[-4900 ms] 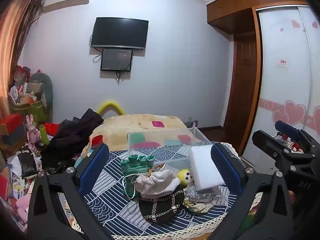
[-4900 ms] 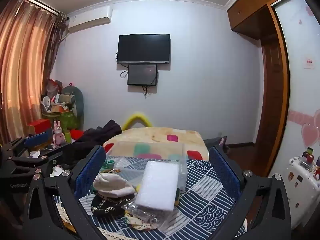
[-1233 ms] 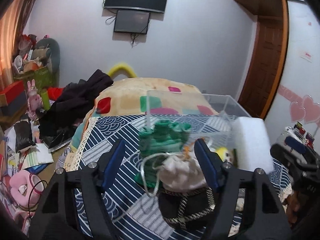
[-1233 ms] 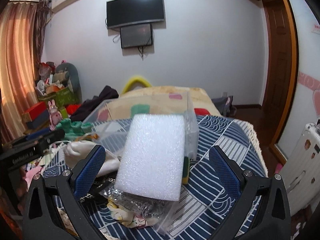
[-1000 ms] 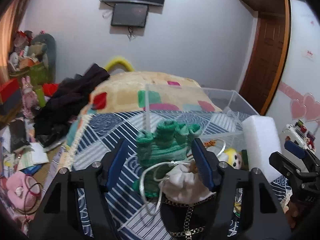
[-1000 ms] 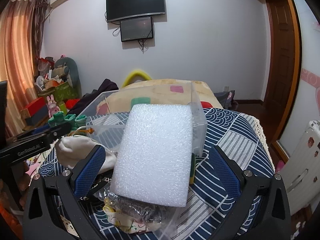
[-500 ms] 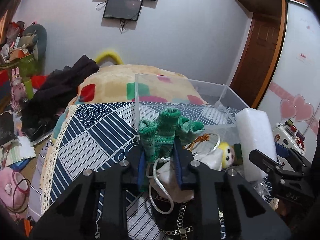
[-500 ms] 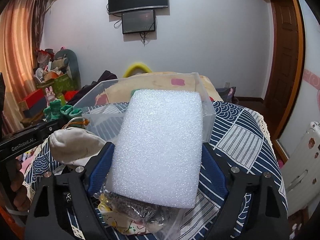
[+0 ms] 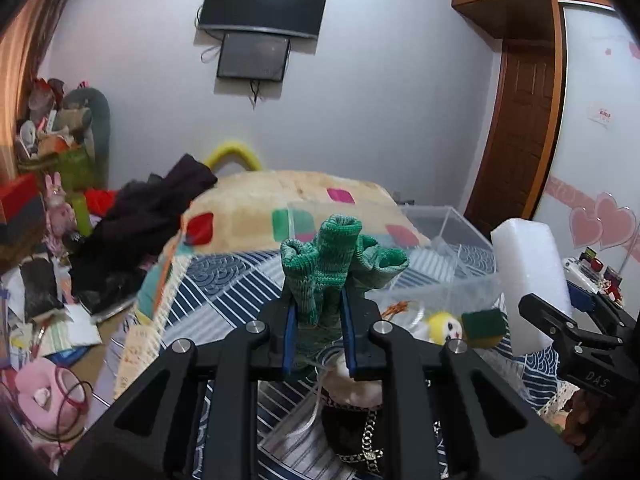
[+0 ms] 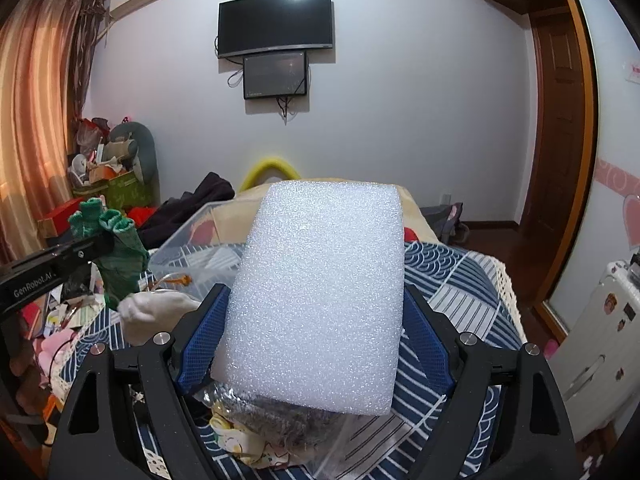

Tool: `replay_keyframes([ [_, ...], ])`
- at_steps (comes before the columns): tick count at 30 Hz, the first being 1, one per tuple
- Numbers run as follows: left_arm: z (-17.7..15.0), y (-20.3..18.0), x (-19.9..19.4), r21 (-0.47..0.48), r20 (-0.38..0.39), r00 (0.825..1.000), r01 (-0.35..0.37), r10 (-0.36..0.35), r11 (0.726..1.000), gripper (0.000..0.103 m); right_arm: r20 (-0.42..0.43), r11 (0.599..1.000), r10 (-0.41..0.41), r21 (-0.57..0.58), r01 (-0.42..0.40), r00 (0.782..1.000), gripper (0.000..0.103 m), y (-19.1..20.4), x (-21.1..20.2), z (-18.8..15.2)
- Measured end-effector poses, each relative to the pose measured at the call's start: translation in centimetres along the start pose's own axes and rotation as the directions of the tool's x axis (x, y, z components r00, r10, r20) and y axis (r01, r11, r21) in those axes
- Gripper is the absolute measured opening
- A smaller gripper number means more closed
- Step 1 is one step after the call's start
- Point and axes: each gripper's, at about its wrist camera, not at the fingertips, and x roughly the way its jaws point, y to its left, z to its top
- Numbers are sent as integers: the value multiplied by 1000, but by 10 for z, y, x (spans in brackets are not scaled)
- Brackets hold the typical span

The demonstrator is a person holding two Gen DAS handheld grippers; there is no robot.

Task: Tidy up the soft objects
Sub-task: 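Carry both items over the clear box and open both grippers to drop them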

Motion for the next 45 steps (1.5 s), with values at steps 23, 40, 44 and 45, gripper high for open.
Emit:
replay_keyframes([
  [23,66,-5,25,41,90,994,57,-60,998,19,99,998,-29,-60,35,995,83,14,38,49],
  [40,46,-29,108,151,-112,993,51,-34,987,20,-209,987,-1,-155,-32,978,83,23,106,21],
  [44,37,-38,119,193,-157,987,39,-8,980,28,-243,985,1,-164,-43,970,83,22,105,15],
  [45,36,-39,120,198,-164,986,36,-3,980,30,-249,986,8,-162,-50,968,83,22,102,14],
])
